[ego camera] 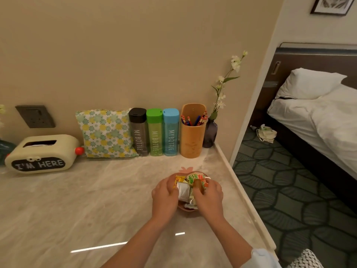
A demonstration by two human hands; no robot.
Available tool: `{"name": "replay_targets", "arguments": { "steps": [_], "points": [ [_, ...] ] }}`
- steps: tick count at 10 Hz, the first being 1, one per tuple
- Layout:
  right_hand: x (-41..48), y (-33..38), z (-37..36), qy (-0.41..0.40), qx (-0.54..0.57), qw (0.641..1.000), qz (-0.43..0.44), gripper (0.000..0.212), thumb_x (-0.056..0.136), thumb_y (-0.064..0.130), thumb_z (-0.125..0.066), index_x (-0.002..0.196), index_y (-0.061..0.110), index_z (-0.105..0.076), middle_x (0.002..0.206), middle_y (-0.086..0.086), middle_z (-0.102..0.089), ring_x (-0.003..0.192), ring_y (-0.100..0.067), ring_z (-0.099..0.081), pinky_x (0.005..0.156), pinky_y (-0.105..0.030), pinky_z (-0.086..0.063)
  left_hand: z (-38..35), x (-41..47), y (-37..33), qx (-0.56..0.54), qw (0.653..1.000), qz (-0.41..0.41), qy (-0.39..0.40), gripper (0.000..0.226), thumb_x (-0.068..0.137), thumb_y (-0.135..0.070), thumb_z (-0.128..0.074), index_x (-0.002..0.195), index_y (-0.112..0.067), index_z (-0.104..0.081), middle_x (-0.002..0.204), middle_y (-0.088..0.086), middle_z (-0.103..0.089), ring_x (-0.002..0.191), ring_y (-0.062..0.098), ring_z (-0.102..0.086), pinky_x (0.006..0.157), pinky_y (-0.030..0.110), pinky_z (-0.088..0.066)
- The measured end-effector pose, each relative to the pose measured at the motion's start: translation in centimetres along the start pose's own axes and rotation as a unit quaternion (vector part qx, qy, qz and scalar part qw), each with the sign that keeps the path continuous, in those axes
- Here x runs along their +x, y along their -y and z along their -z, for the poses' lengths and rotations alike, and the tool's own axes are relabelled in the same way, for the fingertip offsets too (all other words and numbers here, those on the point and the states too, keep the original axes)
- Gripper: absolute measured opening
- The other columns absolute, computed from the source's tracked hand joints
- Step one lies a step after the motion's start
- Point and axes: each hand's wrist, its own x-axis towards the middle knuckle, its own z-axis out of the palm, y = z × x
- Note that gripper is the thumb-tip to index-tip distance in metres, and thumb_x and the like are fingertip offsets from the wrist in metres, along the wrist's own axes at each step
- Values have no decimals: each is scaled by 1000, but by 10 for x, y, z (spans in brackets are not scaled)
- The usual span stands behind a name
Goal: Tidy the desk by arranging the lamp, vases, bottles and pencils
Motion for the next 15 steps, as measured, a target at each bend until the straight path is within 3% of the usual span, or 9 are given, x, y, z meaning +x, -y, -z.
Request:
{"name": "replay_targets", "arguments": {
  "steps": [3, 5, 6, 7, 8, 10, 13, 14, 15],
  "points": [
    [54, -14, 35, 16, -111, 994, -12, 53, 85, 36, -54, 133, 15, -44, 137, -4, -47, 131, -26, -31, 105, -41, -38, -45, 36, -26, -27, 997, -9, 73, 22, 93, -22, -53, 112, -30, -59, 108, -6, -65, 100, 15, -62, 92, 38, -51],
    [87, -15, 42, 9, -235, 972, -3, 44, 86, 48, -48, 121, 22, -53, 123, 1, -58, 120, -24, -38, 97, -40, -31, -56, 54, -33, -30, 997, -1, 75, 10, 98, -32, -48, 99, -41, -52, 86, -30, -56, 81, -12, -54, 66, 7, -39],
    [96, -17, 39, 5, -238, 971, -9, 48, 87, 51, -50, 127, 23, -51, 126, 2, -56, 122, -23, -38, 99, -39, -32, -62, 61, -34, -41, 995, -1, 94, 22, 97, -21, -48, 113, -32, -59, 98, -18, -62, 94, 4, -60, 83, 23, -47],
    [98, -16, 37, 7, -240, 971, -8, 52, 87, 51, -51, 130, 22, -49, 129, 3, -54, 124, -23, -36, 102, -40, -32, -64, 66, -37, -49, 994, 2, 101, 28, 97, -17, -48, 119, -28, -61, 107, -10, -66, 100, 9, -62, 85, 26, -50],
    [99, -16, 36, 10, -244, 970, -9, 55, 87, 51, -51, 133, 22, -47, 132, 2, -52, 126, -23, -36, 103, -41, -32, -65, 70, -35, -61, 993, 1, 102, 29, 96, -15, -49, 115, -30, -63, 106, -10, -68, 96, 4, -63, 75, 17, -47],
    [101, -19, 32, 22, -221, 975, -17, 61, 84, 55, -52, 135, 23, -43, 136, 1, -48, 128, -24, -33, 103, -41, -35, -64, 72, -38, -64, 992, 5, 107, 33, 94, -11, -49, 121, -24, -62, 112, -5, -68, 100, 11, -62, 85, 27, -51],
    [82, -6, 37, 27, -188, 982, 6, 66, 85, 51, -52, 142, 23, -36, 153, -1, -32, 141, -27, -20, 113, -49, -28, -53, 57, -44, -42, 996, -15, 80, 38, 97, -23, -51, 134, -17, -51, 112, -12, -52, 90, -1, -48, 69, 6, -36],
    [66, 2, 40, 27, -172, 984, 32, 65, 86, 46, -53, 144, 23, -36, 153, 0, -33, 141, -25, -22, 113, -47, -29, -43, 49, -43, -68, 994, 5, 82, 45, 96, -30, -52, 138, -15, -45, 138, 1, -50, 119, 14, -49, 90, 22, -38],
    [56, 11, 42, 33, -148, 988, 29, 65, 86, 44, -55, 145, 25, -36, 153, 0, -34, 140, -26, -26, 112, -48, -31, -33, 43, -45, -80, 994, 16, 73, 45, 94, -23, -55, 137, -15, -45, 140, 3, -49, 118, 16, -49, 93, 26, -41]
  ]
}}
